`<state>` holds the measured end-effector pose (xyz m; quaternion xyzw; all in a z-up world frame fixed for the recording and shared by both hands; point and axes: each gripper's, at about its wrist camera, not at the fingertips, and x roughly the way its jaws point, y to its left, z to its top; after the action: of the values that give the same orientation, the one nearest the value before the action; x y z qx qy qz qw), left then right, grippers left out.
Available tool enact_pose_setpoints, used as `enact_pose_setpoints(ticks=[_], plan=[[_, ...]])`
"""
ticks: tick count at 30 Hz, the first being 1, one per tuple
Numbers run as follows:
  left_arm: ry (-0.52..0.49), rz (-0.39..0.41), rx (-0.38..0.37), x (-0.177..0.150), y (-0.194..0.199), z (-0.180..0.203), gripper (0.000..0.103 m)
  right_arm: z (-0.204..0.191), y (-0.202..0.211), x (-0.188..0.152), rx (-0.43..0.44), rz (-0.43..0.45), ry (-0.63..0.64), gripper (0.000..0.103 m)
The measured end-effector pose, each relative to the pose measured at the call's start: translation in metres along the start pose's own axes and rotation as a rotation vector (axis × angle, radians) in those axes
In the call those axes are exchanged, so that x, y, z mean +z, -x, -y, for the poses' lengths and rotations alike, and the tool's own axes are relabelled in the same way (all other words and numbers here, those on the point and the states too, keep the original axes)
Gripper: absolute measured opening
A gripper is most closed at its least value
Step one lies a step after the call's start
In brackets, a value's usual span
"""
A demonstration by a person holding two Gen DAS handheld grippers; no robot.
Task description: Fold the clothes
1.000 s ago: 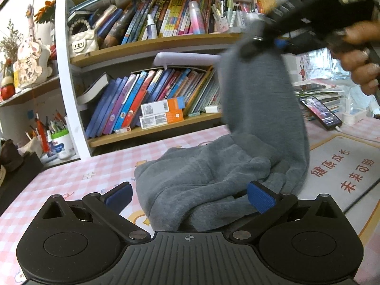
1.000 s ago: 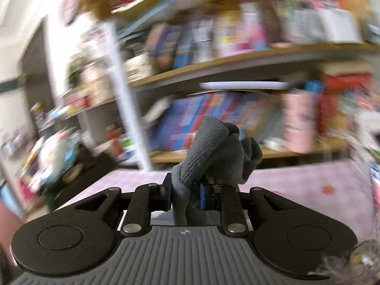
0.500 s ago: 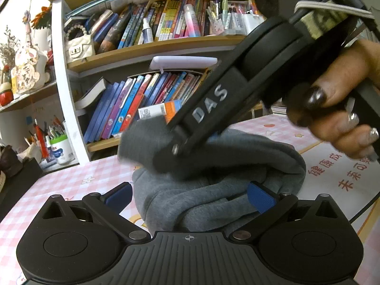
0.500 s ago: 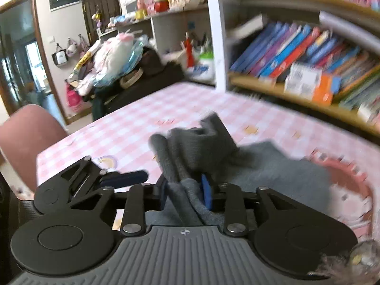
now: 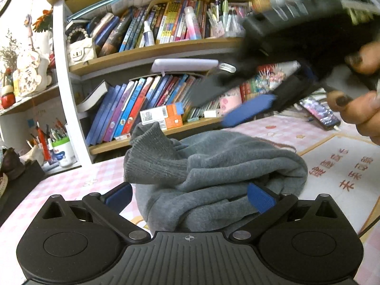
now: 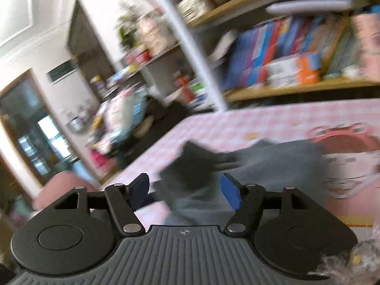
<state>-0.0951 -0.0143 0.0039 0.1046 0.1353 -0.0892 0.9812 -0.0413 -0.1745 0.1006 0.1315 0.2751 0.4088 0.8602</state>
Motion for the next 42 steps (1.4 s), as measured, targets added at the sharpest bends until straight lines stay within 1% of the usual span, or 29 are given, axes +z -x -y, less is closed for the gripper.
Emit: enact_pose_setpoints(ticks=[2,5,7,9,11,14,18,22,24,25,26,27,28,29,32,34,35,38,41,42], plan=[[0.026,0.043,0.002,-0.001,0.008,-0.005,0.103,0.014,0.011,-0.002,-0.096,0.018,-0.003,0.07],[0.058,0.054,-0.006,0.006,0.017,-0.015,0.103,0.036,0.02,-0.008,-0.2,0.01,-0.026,0.073],[0.102,0.083,-0.004,0.017,0.023,-0.026,0.103,0.049,0.02,-0.014,-0.216,-0.007,-0.059,0.075],[0.166,0.114,-0.03,0.027,0.024,-0.039,0.103,0.06,0.02,-0.02,-0.23,-0.024,-0.092,0.077],[0.236,0.126,-0.053,0.034,0.018,-0.053,0.103,0.065,0.014,-0.024,-0.216,-0.037,-0.114,0.08],[0.309,0.086,-0.053,0.039,-0.003,-0.065,0.103,0.07,0.005,-0.034,-0.193,-0.044,-0.15,0.08],[0.399,0.017,-0.064,0.036,-0.031,-0.075,0.103,0.082,0.0,-0.042,-0.147,-0.042,-0.243,0.08],[0.532,-0.068,-0.041,0.023,-0.055,-0.084,0.101,0.084,-0.003,-0.043,-0.139,-0.058,-0.249,0.081],[0.584,-0.094,-0.056,0.018,-0.063,-0.088,0.091,0.084,-0.004,-0.043,-0.139,-0.061,-0.241,0.081],[0.607,-0.105,-0.08,0.015,-0.066,-0.09,0.076,0.084,-0.004,-0.043,-0.138,-0.061,-0.239,0.081],[0.63,-0.119,-0.116,0.013,-0.069,-0.092,0.055,0.084,-0.004,-0.043,-0.137,-0.062,-0.239,0.081],[0.648,-0.129,-0.158,0.011,-0.072,-0.095,0.044,0.085,-0.005,-0.043,-0.137,-0.063,-0.239,0.081],[0.662,-0.136,-0.206,0.01,-0.074,-0.098,0.028,0.085,-0.006,-0.044,-0.137,-0.065,-0.239,0.081],[0.666,-0.124,-0.239,0.011,-0.072,-0.1,0.022,0.085,-0.006,-0.044,-0.138,-0.066,-0.237,0.081],[0.669,-0.011,-0.287,0.018,-0.047,-0.108,0.015,0.084,-0.005,-0.044,-0.134,-0.066,-0.228,0.081],[0.687,0.073,-0.317,0.022,-0.028,-0.114,0.015,0.083,-0.005,-0.044,-0.125,-0.066,-0.225,0.082],[0.706,0.081,-0.316,0.018,-0.024,-0.117,0.015,0.083,-0.005,-0.044,-0.12,-0.067,-0.225,0.083],[0.788,-0.01,-0.258,-0.01,-0.034,-0.125,0.015,0.082,-0.009,-0.045,-0.119,-0.079,-0.22,0.083],[0.869,-0.102,-0.2,-0.039,-0.044,-0.134,0.022,0.081,-0.01,-0.046,-0.108,-0.087,-0.223,0.083],[0.885,-0.118,-0.19,-0.044,-0.045,-0.136,0.022,0.081,-0.011,-0.046,-0.105,-0.089,-0.223,0.083]])
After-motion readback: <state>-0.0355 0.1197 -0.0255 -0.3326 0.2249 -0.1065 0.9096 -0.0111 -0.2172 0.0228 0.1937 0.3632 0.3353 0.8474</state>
